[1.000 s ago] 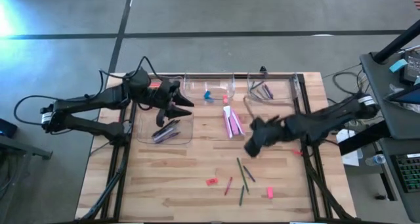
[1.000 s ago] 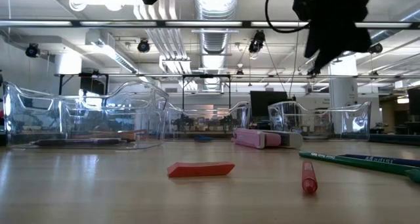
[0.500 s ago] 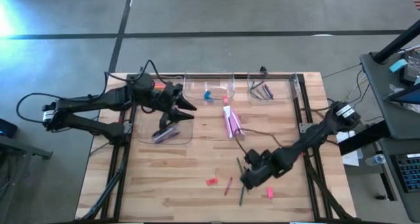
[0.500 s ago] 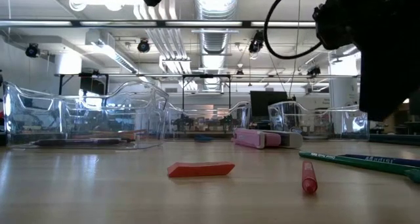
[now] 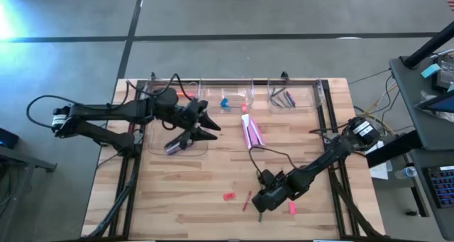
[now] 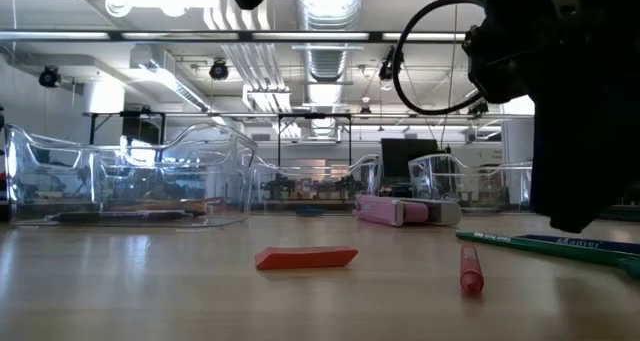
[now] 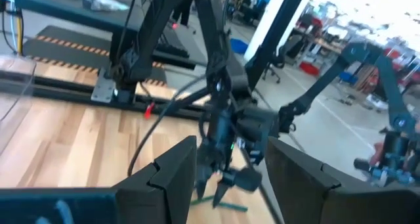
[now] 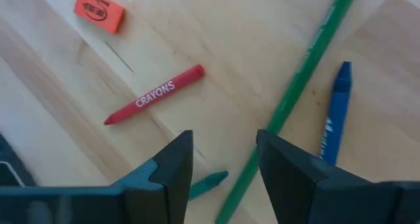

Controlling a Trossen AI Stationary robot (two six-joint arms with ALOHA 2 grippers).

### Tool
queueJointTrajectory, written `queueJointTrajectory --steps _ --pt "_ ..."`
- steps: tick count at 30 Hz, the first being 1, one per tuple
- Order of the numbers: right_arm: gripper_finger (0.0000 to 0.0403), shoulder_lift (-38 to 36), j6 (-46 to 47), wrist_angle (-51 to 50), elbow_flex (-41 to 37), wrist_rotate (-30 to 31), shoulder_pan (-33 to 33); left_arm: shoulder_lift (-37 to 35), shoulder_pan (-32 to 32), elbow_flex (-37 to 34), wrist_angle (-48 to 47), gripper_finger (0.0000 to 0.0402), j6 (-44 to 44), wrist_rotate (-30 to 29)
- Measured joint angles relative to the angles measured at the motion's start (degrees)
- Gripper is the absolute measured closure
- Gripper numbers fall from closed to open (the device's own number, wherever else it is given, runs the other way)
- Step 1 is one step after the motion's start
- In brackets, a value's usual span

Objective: Sort crayons/erasers/pens/pencils in bins
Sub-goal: Put the blue crayon into the top right transparent bin

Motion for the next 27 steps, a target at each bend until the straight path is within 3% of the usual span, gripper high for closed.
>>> queueJointTrajectory --steps 15,27 --pt "0.0248 4.6 9.9 -0.4 1.4 0.7 0.0 -0.6 -0.1 -0.1 1.2 0.0236 -0.8 0.0" --pt "0.0248 3.7 2.5 -3.1 7.2 0.4 -0.9 -0.6 0.0 -0.1 1.6 0.0236 -0.8 0.0"
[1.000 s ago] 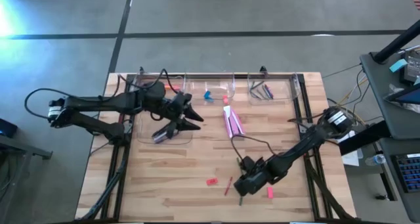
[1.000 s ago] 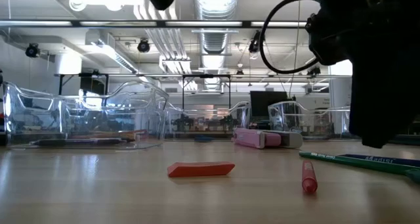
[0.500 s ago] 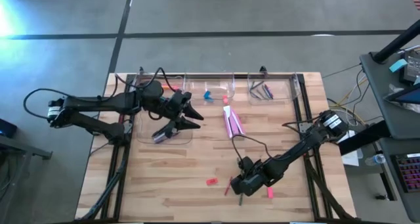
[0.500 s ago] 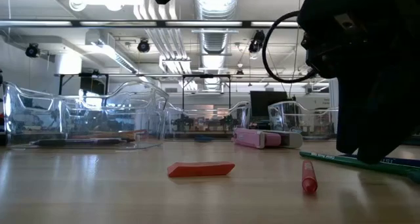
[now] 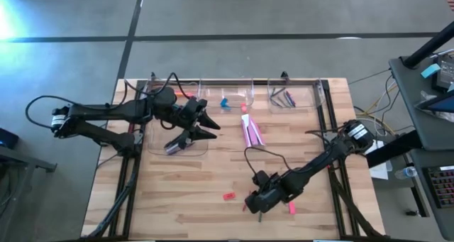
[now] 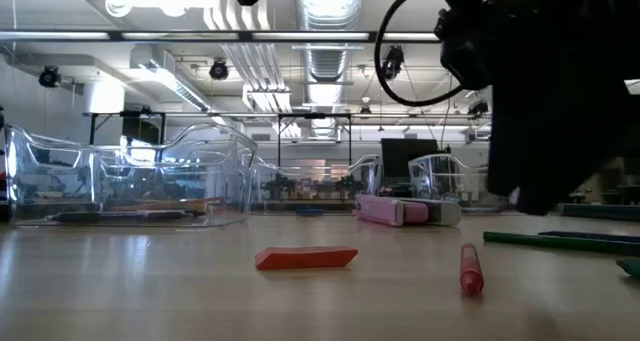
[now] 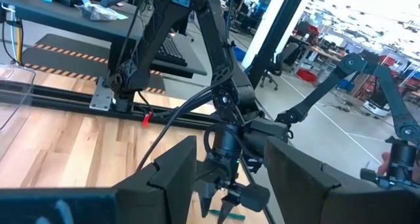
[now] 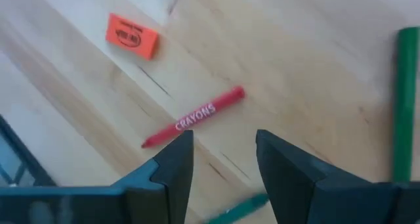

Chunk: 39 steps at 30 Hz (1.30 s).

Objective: Sort crayons/erasers/pens/pencils in bins
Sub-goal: Put the blue crayon into the top right transparent bin

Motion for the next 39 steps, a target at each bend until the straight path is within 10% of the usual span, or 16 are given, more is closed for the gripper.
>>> queueJointTrajectory --steps 16,29,39 --pt "0.0248 -8.9 8.7 -22.3 -2.8 5.2 -0.1 0.0 -0.1 0.0 0.3 0.0236 0.0 0.0" --pt "0.0248 -30.3 19.5 -20.4 -27.0 7.1 0.1 0.0 -0.1 -0.1 0.4 0.0236 0.0 0.0" --pt "0.0248 -31.5 20.7 -16.5 -35.2 2.8 0.1 0.2 -0.1 -0.1 0.4 0.0236 -0.1 -0.1"
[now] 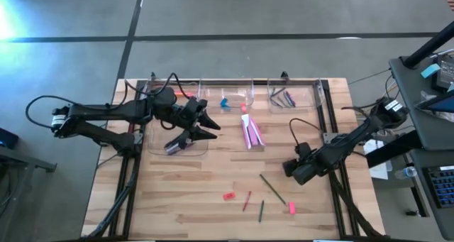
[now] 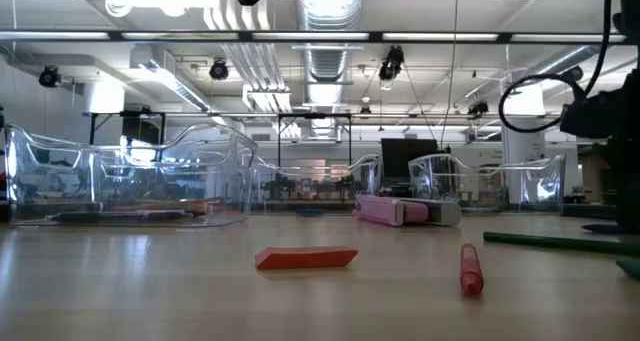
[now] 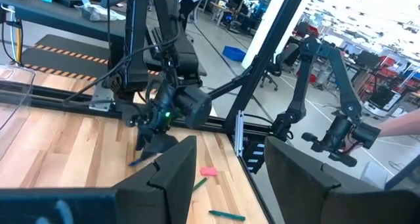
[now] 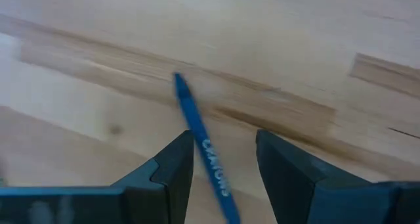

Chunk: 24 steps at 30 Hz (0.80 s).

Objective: Sort crayons/erasers/pens/pencils in bins
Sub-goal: Put the blue crayon into the top right transparent bin

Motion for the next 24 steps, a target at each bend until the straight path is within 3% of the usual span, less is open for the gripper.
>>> queueJointTrajectory --steps 13,24 --pt "0.0261 7.6 0.0 2.6 0.4 -3.1 0.0 0.0 0.0 -0.1 0.0 0.0236 0.1 -1.2" --pt "0.0383 7.9 2.3 5.4 0.7 -4.7 0.0 0.0 0.1 -0.2 0.0 0.0236 0.6 -1.6"
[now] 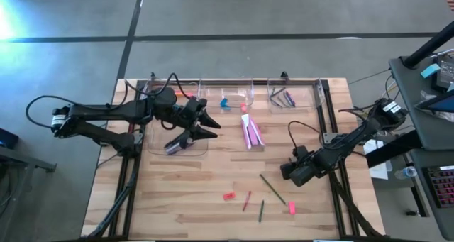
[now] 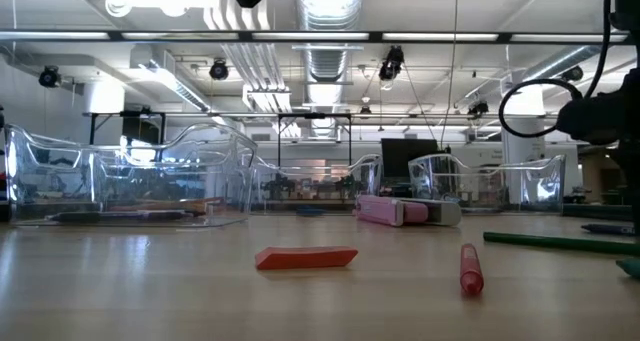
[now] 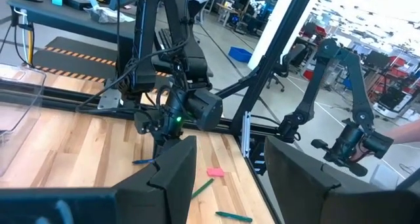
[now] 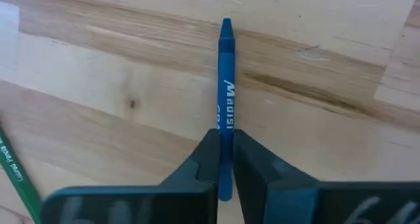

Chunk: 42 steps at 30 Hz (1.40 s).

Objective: Sort crayons/erasers/pens/pencils in bins
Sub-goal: Put the blue crayon into the top right transparent bin

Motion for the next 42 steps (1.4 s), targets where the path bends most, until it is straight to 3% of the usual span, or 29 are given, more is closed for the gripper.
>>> queueJointTrajectory --steps 6,15,19,22,27,33,38,42 --pt "0.0387 -5.4 2.4 1.0 0.3 4.9 0.0 0.0 0.0 -0.1 0.0 0.0236 0.0 0.0" --pt "0.0389 -23.7 1.9 0.4 0.5 32.5 -6.4 0.0 0.0 -0.1 0.0 0.0236 0.0 -0.2" --pt "0.0389 -31.7 -6.3 0.9 0.5 38.8 -14.8 0.0 0.0 -0.1 0.0 0.0236 -0.2 -1.0" --pt "0.0389 -35.7 -16.2 3.7 0.5 37.3 -23.4 0.0 0.0 -0.1 0.0 0.0236 -0.5 -1.5" --pt "0.039 -36.9 -33.1 11.0 0.6 27.0 -39.7 0.0 0.0 0.0 0.0 0.0236 -0.6 -1.5" --pt "0.039 -34.1 -41.6 14.6 0.6 17.8 -57.4 0.0 0.0 0.2 0.0 0.0236 -2.0 -2.2" --pt "0.0385 -31.5 -44.8 15.0 0.7 12.3 -66.8 0.0 0.0 0.2 0.0 0.0236 -2.2 -2.8" --pt "0.034 -31.0 -48.0 15.1 0.7 8.3 -70.0 0.0 -0.1 0.2 0.0 0.0236 -3.4 -2.8"
